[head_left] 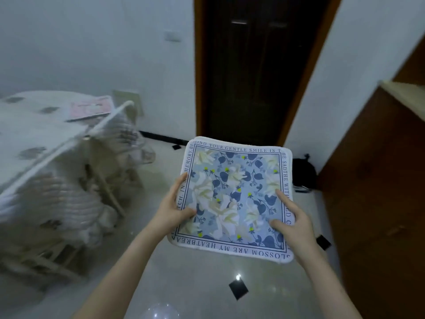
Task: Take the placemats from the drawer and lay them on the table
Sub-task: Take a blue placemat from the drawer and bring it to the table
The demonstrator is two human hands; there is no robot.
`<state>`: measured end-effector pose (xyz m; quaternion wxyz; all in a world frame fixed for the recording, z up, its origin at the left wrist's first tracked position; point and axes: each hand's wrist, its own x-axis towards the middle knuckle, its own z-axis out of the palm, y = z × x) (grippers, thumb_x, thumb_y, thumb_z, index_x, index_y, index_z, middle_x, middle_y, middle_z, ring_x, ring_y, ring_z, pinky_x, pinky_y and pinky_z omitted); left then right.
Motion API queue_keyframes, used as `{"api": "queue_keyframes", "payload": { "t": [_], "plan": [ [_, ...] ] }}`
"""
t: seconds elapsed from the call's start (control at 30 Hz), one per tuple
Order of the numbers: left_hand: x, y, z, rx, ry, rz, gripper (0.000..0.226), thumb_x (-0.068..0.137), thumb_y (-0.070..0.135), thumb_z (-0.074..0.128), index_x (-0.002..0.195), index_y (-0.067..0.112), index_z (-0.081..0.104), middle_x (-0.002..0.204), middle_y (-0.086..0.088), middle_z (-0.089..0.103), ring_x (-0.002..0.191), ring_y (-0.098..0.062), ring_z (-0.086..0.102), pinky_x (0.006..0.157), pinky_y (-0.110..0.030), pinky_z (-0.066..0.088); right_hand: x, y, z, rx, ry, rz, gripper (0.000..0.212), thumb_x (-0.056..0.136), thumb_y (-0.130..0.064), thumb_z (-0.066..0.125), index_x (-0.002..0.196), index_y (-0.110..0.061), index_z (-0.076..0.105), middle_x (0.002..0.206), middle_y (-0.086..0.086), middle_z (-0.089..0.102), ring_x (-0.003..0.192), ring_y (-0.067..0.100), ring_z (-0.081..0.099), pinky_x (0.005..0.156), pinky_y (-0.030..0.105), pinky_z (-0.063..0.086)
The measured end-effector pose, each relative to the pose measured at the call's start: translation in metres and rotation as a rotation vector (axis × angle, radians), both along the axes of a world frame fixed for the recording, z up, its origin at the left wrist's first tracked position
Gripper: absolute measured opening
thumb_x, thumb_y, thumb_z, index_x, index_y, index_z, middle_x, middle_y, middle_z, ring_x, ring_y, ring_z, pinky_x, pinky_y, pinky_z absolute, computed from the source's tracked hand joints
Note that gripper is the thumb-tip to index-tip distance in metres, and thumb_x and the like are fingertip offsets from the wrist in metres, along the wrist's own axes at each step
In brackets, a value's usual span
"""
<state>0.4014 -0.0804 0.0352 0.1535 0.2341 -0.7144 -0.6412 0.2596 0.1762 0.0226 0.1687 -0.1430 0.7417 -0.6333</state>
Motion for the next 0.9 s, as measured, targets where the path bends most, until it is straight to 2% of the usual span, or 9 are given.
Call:
{"api": "queue_keyframes", "payload": {
  "t": [0.2, 0.33, 0.47, 0.53, 0.6, 0.7, 0.77, 0.87, 0.9],
  "plan": [
    [0.028, -0.114, 0.0, -0.069, -0.028, 0.134, 0.087, 0.073, -0.013, 0.068, 0.139, 0.036, 0.04, 0.127, 0.006, 0.058, 0.083, 0.003, 0.066, 0.069, -0.016, 0.053, -0.003, -0.131, 0.013, -0.006, -0.024, 0.139, 0.076, 0.08, 0.013, 0.063, 0.13, -0.044, 0.056, 0.133, -0.004, 0.059, 0.091, 0.02, 0.072, 0.073, 0.049, 0.06],
    [0.026, -0.164, 0.0, -0.064, -0.018, 0.206, 0.084, 0.074, -0.015, 0.067, 0.141, 0.03, 0.041, 0.117, 0.032, 0.049, 0.081, 0.008, 0.064, 0.067, -0.015, 0.053, -0.021, -0.198, 0.016, 0.008, -0.019, 0.199, 0.076, 0.079, 0.013, 0.063, 0.13, -0.043, 0.056, 0.129, -0.002, 0.063, 0.096, 0.017, 0.071, 0.077, 0.044, 0.06],
    [0.005, -0.209, -0.012, -0.047, -0.018, 0.274, 0.082, 0.076, -0.014, 0.067, 0.139, 0.032, 0.041, 0.115, 0.035, 0.049, 0.081, 0.003, 0.066, 0.067, -0.017, 0.054, -0.055, -0.259, 0.011, 0.015, -0.028, 0.256, 0.075, 0.08, 0.014, 0.061, 0.13, -0.041, 0.056, 0.126, -0.002, 0.064, 0.093, 0.017, 0.071, 0.077, 0.044, 0.06],
    [-0.013, -0.234, -0.02, -0.051, -0.03, 0.306, 0.082, 0.076, -0.01, 0.069, 0.137, 0.037, 0.043, 0.117, 0.036, 0.05, 0.091, -0.002, 0.067, 0.075, -0.023, 0.057, -0.082, -0.29, 0.006, 0.02, -0.023, 0.294, 0.075, 0.08, 0.014, 0.061, 0.131, -0.04, 0.056, 0.127, -0.003, 0.063, 0.092, 0.018, 0.072, 0.076, 0.046, 0.06],
    [-0.035, -0.26, -0.025, -0.084, -0.05, 0.332, 0.078, 0.075, -0.003, 0.072, 0.13, 0.045, 0.046, 0.123, 0.027, 0.054, 0.101, -0.009, 0.065, 0.083, -0.031, 0.057, -0.114, -0.323, 0.002, 0.022, -0.02, 0.33, 0.075, 0.08, 0.014, 0.061, 0.13, -0.042, 0.055, 0.128, -0.003, 0.063, 0.096, 0.017, 0.071, 0.075, 0.043, 0.061],
    [-0.078, -0.299, -0.026, -0.104, -0.058, 0.379, 0.071, 0.075, 0.0, 0.073, 0.122, 0.047, 0.048, 0.123, 0.008, 0.06, 0.095, -0.009, 0.067, 0.073, -0.024, 0.057, -0.167, -0.373, -0.002, 0.0, -0.029, 0.382, 0.076, 0.079, 0.014, 0.062, 0.127, -0.044, 0.056, 0.126, -0.002, 0.064, 0.097, 0.015, 0.07, 0.07, 0.035, 0.061],
    [-0.108, -0.325, -0.022, -0.108, -0.064, 0.406, 0.07, 0.076, 0.0, 0.073, 0.121, 0.047, 0.048, 0.122, 0.007, 0.059, 0.095, -0.01, 0.067, 0.071, -0.021, 0.056, -0.202, -0.406, 0.0, -0.002, -0.035, 0.408, 0.076, 0.079, 0.015, 0.062, 0.127, -0.043, 0.055, 0.126, -0.001, 0.064, 0.096, 0.015, 0.071, 0.068, 0.033, 0.061],
    [-0.149, -0.361, -0.016, -0.122, -0.093, 0.441, 0.069, 0.075, 0.002, 0.073, 0.118, 0.051, 0.049, 0.125, 0.01, 0.058, 0.103, -0.012, 0.064, 0.083, -0.032, 0.056, -0.252, -0.45, 0.003, 0.008, -0.06, 0.446, 0.073, 0.079, 0.014, 0.063, 0.126, -0.042, 0.058, 0.125, -0.001, 0.064, 0.096, 0.015, 0.071, 0.068, 0.034, 0.061],
    [-0.162, -0.373, -0.015, -0.11, -0.096, 0.452, 0.068, 0.075, 0.002, 0.073, 0.118, 0.049, 0.05, 0.124, 0.01, 0.059, 0.101, -0.011, 0.065, 0.082, -0.032, 0.056, -0.267, -0.464, 0.004, 0.019, -0.051, 0.458, 0.072, 0.078, 0.015, 0.063, 0.123, -0.042, 0.061, 0.125, -0.002, 0.064, 0.097, 0.015, 0.07, 0.071, 0.036, 0.061]
  ]
}}
